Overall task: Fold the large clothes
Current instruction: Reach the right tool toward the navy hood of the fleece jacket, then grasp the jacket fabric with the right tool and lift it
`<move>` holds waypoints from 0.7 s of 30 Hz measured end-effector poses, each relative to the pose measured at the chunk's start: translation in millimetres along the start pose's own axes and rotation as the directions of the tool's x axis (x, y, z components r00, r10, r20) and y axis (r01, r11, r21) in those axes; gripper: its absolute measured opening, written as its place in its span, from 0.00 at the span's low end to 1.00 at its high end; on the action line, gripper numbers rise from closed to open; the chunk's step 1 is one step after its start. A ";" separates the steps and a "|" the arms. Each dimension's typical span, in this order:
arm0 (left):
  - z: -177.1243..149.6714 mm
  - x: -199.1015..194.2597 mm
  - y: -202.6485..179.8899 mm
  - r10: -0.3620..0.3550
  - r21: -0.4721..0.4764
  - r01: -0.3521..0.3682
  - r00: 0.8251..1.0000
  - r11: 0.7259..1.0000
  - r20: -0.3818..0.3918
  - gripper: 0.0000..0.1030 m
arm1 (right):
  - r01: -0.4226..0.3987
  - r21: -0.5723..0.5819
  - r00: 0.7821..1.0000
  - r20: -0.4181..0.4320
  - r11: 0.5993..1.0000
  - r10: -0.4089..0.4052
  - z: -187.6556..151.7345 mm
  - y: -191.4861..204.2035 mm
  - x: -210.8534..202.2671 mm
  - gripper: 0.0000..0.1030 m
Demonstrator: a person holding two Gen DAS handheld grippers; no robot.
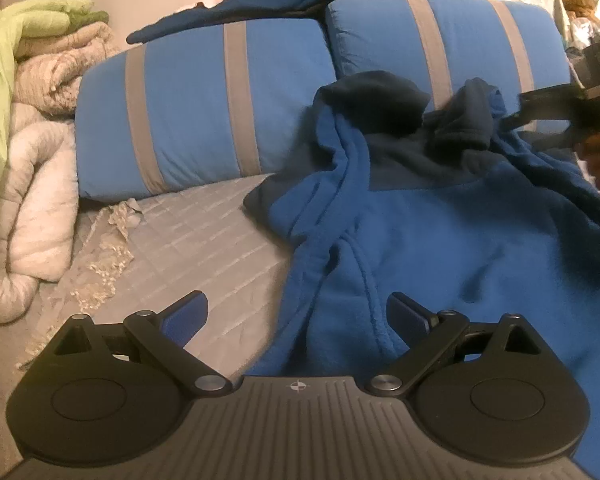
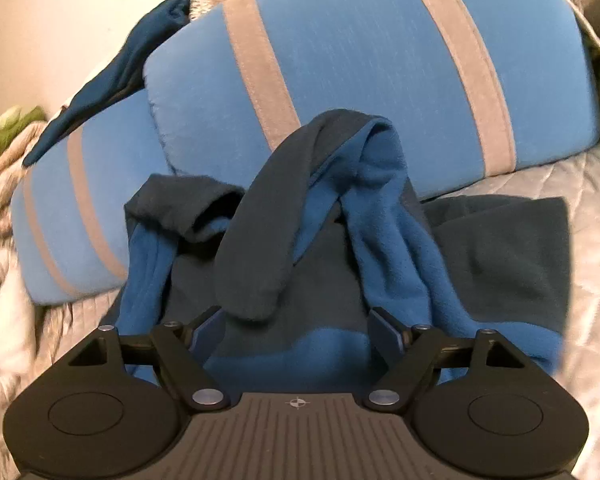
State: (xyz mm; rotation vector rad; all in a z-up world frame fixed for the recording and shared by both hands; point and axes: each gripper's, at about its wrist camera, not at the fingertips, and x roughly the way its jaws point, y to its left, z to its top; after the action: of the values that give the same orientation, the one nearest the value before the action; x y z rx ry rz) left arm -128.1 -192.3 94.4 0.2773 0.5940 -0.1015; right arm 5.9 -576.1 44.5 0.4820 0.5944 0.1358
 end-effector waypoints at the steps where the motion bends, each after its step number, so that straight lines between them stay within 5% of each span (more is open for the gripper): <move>1: 0.0 0.3 0.9 -0.006 -0.007 0.006 1.000 1.000 -0.001 0.95 | -0.004 0.004 1.000 0.003 1.000 0.004 1.6 1.9 7.3 0.78; 7: -0.3 1.1 1.7 -0.012 -0.030 0.012 1.000 0.999 -0.007 0.95 | 0.026 -0.029 1.000 0.014 0.999 -0.026 5.3 16.8 42.6 0.76; 8: -0.7 0.5 0.5 -0.005 -0.023 0.005 1.000 1.000 -0.004 0.95 | 0.029 -0.026 1.000 0.010 0.999 -0.029 6.1 17.9 48.7 0.65; 9: -0.8 0.2 -0.9 0.001 -0.016 -0.001 1.000 1.000 -0.002 0.95 | 0.026 -0.022 1.000 0.000 0.999 -0.026 7.2 18.8 52.9 0.42; 11: -1.1 0.1 0.1 -0.003 -0.019 0.003 1.000 1.000 -0.002 0.95 | 0.039 -0.007 0.998 -0.041 0.999 -0.039 9.8 22.1 63.4 0.25; 21: -4.2 1.4 17.0 -0.047 -0.093 0.045 0.999 0.995 -0.020 0.91 | 0.118 -0.261 0.991 -0.032 0.958 -0.131 30.0 61.4 39.5 0.18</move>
State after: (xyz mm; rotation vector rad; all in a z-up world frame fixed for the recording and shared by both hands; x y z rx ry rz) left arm -126.3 -174.9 94.1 0.1748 0.6255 -0.1150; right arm 56.2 -523.7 75.3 0.1873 0.6431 0.1040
